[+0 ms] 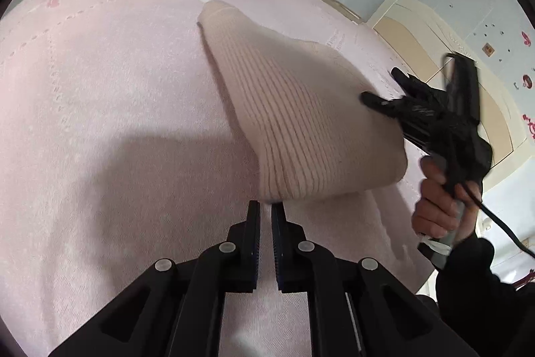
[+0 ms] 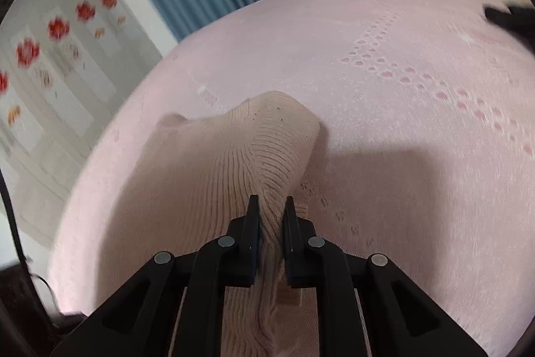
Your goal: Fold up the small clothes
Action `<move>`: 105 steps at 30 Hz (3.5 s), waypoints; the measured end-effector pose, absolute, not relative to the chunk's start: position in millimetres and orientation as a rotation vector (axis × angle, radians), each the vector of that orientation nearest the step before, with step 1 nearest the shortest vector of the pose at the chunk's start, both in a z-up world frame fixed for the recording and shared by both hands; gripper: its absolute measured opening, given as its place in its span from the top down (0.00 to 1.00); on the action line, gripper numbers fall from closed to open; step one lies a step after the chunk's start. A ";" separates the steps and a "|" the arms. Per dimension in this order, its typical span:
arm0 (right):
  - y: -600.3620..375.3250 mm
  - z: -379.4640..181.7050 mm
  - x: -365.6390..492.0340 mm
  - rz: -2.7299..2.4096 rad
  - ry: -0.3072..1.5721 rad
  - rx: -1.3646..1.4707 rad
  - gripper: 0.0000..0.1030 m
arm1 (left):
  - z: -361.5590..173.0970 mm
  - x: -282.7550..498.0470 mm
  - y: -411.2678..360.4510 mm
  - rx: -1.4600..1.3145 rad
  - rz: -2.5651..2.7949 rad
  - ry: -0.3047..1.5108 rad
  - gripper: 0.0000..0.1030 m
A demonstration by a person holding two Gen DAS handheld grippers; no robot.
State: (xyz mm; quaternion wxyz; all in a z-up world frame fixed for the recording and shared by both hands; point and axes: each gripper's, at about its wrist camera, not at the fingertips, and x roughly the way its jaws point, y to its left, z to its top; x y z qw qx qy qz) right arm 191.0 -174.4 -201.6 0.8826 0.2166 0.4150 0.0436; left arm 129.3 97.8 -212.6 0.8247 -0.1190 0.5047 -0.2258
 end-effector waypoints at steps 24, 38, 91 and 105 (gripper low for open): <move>-166.3 -176.4 156.5 0.082 0.933 0.321 0.78 | -170.2 143.4 106.3 -0.200 -0.321 0.985 0.53; -162.7 -204.3 144.8 0.135 0.961 0.348 0.95 | -199.7 183.0 64.1 -0.209 -0.318 1.064 0.53; -144.5 -211.6 265.4 0.119 0.932 0.101 0.83 | -216.9 318.8 51.6 -0.095 -0.434 0.907 0.81; -150.5 -203.5 232.8 0.158 0.926 0.113 0.79 | -212.1 269.0 44.5 -0.055 -0.497 0.884 0.72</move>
